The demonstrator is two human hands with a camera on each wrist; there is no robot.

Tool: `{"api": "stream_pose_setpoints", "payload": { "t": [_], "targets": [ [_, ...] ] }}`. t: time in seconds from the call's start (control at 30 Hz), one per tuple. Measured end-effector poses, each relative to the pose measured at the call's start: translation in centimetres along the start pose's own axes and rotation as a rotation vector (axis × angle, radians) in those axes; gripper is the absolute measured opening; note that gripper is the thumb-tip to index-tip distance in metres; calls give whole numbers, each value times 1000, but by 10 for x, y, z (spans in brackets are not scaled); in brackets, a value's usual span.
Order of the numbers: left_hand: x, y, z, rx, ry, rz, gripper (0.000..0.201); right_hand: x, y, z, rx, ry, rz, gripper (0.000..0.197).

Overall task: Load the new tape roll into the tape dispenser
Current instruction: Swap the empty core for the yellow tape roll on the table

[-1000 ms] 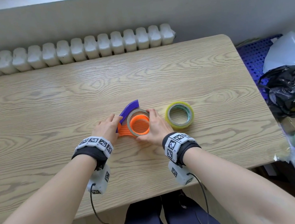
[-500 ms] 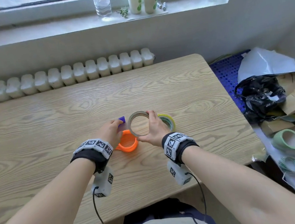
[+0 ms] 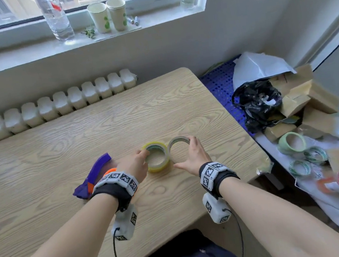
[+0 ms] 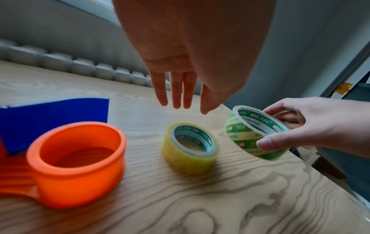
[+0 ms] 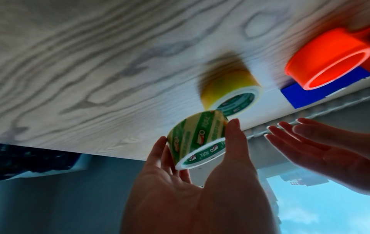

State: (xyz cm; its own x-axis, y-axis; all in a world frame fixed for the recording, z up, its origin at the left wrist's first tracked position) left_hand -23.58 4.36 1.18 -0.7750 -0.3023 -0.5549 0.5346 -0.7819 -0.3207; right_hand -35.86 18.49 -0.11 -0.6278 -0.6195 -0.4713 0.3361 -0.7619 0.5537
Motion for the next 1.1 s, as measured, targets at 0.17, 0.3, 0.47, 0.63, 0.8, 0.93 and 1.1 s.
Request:
{"api": "stream_pose_setpoints", "payload": {
  "t": [0.17, 0.3, 0.47, 0.63, 0.8, 0.93, 1.1],
  "targets": [
    [9, -12, -24, -6, 32, -14, 41, 0, -50, -4, -38, 51, -151, 101],
    [11, -8, -39, -37, 49, -2, 41, 3, -67, -15, -50, 109, -195, 93],
    [8, 6, -52, -77, 86, 19, 42, 7, -73, -26, -58, 159, -204, 99],
    [3, 19, -51, -99, 74, 62, 43, 9, -72, -27, -164, 216, -186, 101],
    [-8, 31, -31, -111, -4, 110, 43, 16, -23, -18, -245, 181, -10, 112],
    [-20, 53, -19, -126, -57, 148, 42, 26, 27, -30, -252, 225, 121, 107],
    [-38, 98, -24, -146, -59, 232, 45, 43, 65, -65, -345, 299, 168, 109]
  ]
}}
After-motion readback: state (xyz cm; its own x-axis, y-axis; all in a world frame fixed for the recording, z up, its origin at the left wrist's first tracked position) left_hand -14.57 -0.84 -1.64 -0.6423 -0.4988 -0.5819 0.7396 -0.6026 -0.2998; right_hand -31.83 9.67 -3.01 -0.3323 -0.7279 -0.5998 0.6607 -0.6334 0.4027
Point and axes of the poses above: each hand's wrist, its own x-axis towards the middle knuckle, its own z-axis out of the back of the hand, y = z × x, the point moved 10 cm from there along x, towards the middle knuckle, and after that the axes turned 13 degrees about y, right-handed, at the moved point
